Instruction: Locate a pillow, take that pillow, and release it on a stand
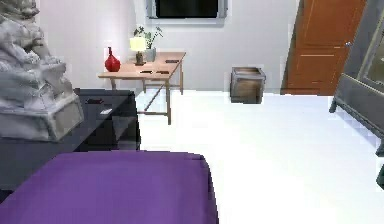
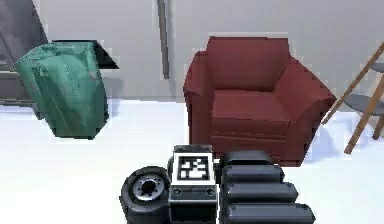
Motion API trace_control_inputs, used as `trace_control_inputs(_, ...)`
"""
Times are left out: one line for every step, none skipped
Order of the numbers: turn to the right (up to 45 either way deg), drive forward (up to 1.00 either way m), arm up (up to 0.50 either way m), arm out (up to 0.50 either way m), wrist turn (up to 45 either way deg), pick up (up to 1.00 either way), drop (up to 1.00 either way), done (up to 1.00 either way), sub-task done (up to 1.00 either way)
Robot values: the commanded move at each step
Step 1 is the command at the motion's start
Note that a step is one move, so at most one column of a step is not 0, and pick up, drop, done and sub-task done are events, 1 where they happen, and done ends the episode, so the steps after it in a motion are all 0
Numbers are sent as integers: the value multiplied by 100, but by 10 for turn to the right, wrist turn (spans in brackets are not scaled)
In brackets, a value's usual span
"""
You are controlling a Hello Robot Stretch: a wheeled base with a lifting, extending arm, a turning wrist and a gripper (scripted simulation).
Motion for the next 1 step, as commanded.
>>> trace_control_inputs(0,100,0,0,0,0,0,0,0)
